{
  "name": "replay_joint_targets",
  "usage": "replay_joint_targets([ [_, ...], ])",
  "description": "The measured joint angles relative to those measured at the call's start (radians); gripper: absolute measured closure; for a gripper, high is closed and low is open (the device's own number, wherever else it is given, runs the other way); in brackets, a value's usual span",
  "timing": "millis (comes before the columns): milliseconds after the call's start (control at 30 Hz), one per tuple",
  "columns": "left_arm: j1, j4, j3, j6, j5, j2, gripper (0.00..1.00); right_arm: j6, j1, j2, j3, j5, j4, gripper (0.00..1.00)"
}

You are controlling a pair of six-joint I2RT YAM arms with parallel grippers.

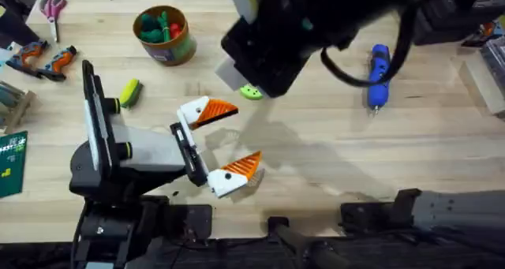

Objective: Pick up the gripper from the table and insert it into the empty holder that is missing its gripper. Then pick up a screw, insert it into the mounting hole, and use the screwdriver to tighten it. Finally, clean up the table by picking up the vegetable and placing it into the bucket.

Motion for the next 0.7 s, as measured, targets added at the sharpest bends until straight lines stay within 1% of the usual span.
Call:
replay_joint_targets([
  [133, 0.0, 0.0, 0.0, 0.0, 0.0, 0.0, 0.007, 0.007, 0.0, -0.049, -0.122, 0.0, 0.107, 0.996],
  [267, 0.0, 0.0, 0.0, 0.0, 0.0, 0.0, 0.007, -0.039, 0.006, -0.042, -0.164, -0.008, 0.17, 0.996],
  [333, 0.0, 0.0, 0.0, 0.0, 0.0, 0.0, 0.008, -0.065, 0.019, -0.032, -0.164, -0.012, 0.196, 0.996],
  [367, 0.0, 0.0, 0.0, 0.0, 0.0, 0.0, 0.008, -0.09, 0.048, -0.02, -0.164, -0.018, 0.212, 0.996],
  [500, 0.0, 0.0, 0.0, 0.0, 0.0, 0.0, 0.008, -0.098, 0.076, 0.004, -0.156, -0.033, 0.19, 0.996],
  [567, 0.0, 0.0, 0.0, 0.0, 0.0, 0.0, 0.007, -0.098, 0.081, 0.033, -0.123, -0.045, 0.152, 0.996],
  [700, 0.0, 0.0, 0.0, 0.0, 0.0, 0.0, 0.007, -0.101, 0.081, 0.112, -0.018, -0.064, 0.07, 0.996],
])
